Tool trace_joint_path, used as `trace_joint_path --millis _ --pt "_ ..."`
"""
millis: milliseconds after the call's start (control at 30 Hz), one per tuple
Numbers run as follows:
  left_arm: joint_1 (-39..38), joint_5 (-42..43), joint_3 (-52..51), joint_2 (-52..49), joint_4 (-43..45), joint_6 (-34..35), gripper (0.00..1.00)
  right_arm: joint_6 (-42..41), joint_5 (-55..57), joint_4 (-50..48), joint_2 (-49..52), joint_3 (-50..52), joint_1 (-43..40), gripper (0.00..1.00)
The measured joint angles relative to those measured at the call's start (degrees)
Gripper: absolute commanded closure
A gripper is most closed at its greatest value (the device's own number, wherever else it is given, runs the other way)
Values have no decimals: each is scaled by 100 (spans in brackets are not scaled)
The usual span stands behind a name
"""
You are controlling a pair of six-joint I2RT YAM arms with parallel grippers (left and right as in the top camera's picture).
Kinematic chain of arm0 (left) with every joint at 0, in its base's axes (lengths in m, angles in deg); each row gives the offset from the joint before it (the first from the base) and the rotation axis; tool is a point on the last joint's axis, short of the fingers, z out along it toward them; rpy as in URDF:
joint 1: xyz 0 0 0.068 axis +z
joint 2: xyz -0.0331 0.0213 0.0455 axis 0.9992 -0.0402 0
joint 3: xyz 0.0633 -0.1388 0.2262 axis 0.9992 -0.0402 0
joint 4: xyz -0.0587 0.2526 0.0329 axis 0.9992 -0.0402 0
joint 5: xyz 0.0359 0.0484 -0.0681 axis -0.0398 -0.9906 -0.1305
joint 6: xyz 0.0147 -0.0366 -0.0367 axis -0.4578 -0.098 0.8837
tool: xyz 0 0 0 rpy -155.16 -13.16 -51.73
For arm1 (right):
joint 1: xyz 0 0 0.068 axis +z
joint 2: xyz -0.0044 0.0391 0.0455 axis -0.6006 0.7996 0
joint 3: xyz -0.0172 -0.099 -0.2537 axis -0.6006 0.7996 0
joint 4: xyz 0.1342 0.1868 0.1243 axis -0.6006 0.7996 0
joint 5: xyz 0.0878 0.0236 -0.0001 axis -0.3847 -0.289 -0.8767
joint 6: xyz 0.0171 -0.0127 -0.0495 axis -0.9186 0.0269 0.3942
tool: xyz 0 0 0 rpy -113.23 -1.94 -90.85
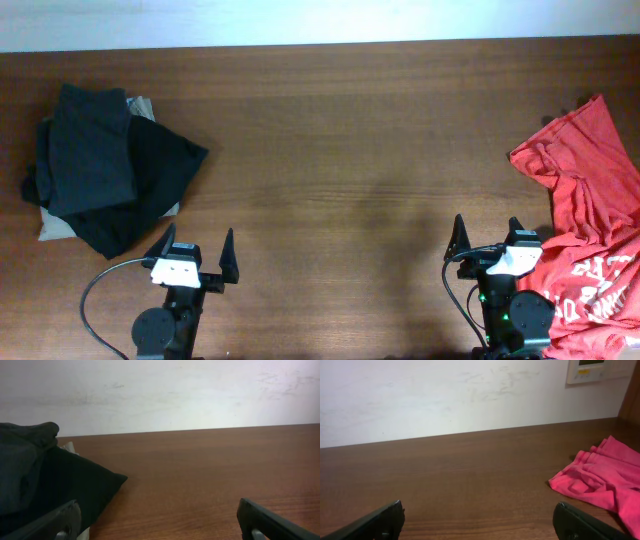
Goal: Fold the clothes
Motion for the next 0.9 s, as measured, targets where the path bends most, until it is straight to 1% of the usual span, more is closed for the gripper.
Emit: trace_joint_path --millis 900 --pt "0 0 0 0 0 0 1 0 -79 2 0 0 0 1"
